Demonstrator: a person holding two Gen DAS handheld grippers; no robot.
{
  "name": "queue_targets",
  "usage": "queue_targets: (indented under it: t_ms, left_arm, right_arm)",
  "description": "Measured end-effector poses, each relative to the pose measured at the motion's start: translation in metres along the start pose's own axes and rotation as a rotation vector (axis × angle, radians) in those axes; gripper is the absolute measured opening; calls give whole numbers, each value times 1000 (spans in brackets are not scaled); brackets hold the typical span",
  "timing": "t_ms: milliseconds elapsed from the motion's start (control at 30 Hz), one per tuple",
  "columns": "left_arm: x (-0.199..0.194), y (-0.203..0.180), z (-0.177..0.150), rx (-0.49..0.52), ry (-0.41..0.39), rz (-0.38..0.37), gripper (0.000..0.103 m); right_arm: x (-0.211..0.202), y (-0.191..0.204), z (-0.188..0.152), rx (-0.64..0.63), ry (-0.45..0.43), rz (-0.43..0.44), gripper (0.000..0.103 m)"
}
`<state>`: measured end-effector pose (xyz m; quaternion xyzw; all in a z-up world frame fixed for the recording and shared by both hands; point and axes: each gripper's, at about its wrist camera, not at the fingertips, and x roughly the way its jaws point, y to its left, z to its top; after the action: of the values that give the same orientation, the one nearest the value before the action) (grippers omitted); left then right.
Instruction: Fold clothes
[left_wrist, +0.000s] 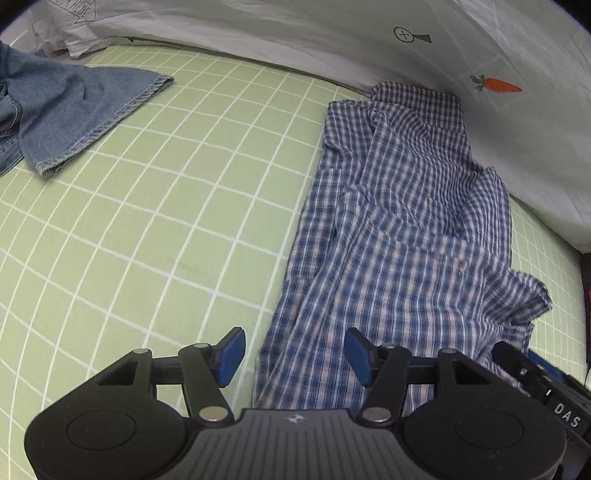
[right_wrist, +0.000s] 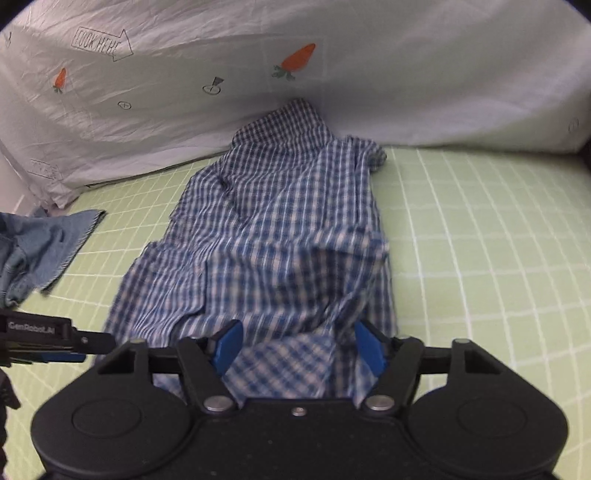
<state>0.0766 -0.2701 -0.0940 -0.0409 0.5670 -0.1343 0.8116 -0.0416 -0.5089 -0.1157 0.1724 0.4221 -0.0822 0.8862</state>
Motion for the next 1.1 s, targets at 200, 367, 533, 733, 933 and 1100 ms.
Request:
queue_targets:
  t_ms: [200, 367, 533, 733, 933, 1100]
  left_arm:
    - [-13, 2, -17, 21, -1, -7, 60]
    - [-21, 5, -15, 24, -27, -10, 60]
    - [-24, 8, -11, 11, -41, -7, 62]
    - [-18, 12, -12, -4, -27, 2, 64]
    - [-10, 12, -13, -9, 12, 16, 65]
    - [-10, 10, -16, 9, 12, 15, 62]
  right_arm:
    - [4, -1, -9, 67, 50, 74, 2]
    - [-1, 2, 30, 127, -63, 162, 2]
    - [-13, -9, 49, 296, -232, 326, 65]
    - [-18, -22, 20, 251, -167, 132, 64]
    - [-7, -45, -16, 290, -31, 24, 60]
    - [-17, -46, -19, 263, -37, 57, 2]
